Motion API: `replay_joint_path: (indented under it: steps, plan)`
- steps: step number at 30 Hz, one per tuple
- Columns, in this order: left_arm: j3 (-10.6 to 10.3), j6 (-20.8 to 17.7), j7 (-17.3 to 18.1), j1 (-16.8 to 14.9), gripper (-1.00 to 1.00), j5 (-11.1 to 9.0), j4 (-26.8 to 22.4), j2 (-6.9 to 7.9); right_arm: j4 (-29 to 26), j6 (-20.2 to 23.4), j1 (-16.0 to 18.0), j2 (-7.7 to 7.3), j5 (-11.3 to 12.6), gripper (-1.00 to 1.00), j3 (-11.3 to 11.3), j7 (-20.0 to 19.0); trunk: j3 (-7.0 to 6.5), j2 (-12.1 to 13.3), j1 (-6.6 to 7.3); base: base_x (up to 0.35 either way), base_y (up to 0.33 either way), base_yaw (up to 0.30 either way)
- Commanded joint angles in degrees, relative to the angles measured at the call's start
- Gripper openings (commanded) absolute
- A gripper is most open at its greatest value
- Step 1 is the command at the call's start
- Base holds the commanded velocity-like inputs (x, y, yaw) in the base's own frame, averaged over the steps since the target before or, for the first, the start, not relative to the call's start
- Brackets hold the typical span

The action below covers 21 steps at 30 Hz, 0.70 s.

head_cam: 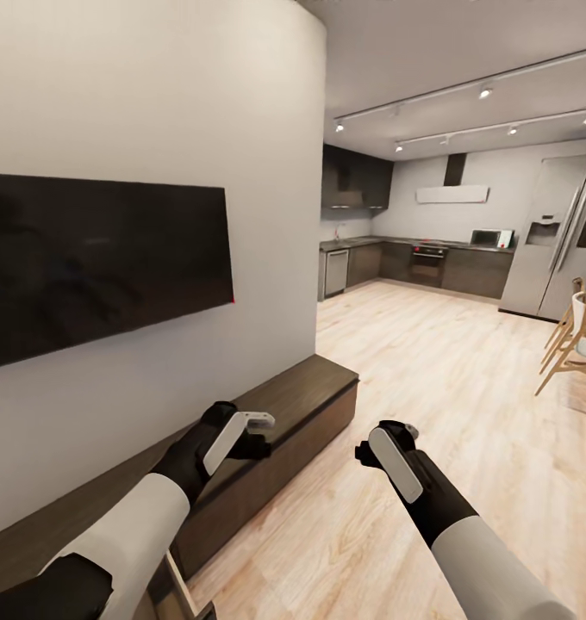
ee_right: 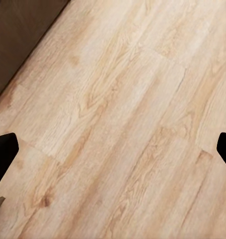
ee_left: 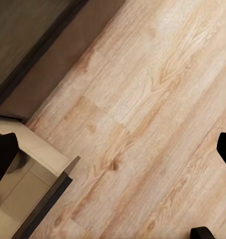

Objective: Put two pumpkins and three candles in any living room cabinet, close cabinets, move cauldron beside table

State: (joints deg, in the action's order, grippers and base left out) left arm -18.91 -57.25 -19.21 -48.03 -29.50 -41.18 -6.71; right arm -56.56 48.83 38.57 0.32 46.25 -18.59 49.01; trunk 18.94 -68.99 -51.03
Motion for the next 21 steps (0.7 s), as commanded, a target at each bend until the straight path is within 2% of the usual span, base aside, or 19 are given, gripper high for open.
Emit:
replay_joint_path:
  steps: [1,15,21]
  plan:
    - [-0.2,-0.1,-0.6,0.0,1.0,-0.6,0.0,0.01,0.0,0.1,0.0,-0.03,0.5,1.0,-0.1,0.6,-0.11,0.4,0.22,0.0,0.0,-0.018]
    - [-0.2,-0.1,-0.6,0.0,1.0,-0.6,0.0,-0.06,-0.4,0.0,0.0,0.58,0.5,1.0,-0.3,0.7,-2.64,6.0,3.3,0.0,0.0,-0.003]
    - [-0.2,-0.1,-0.6,0.0,1.0,-0.6,-0.1,-0.06,-0.4,-0.1,0.0,0.51,0.6,1.0,-0.2,0.6,-2.78,6.0,3.3,0.0,0.0,-0.105]
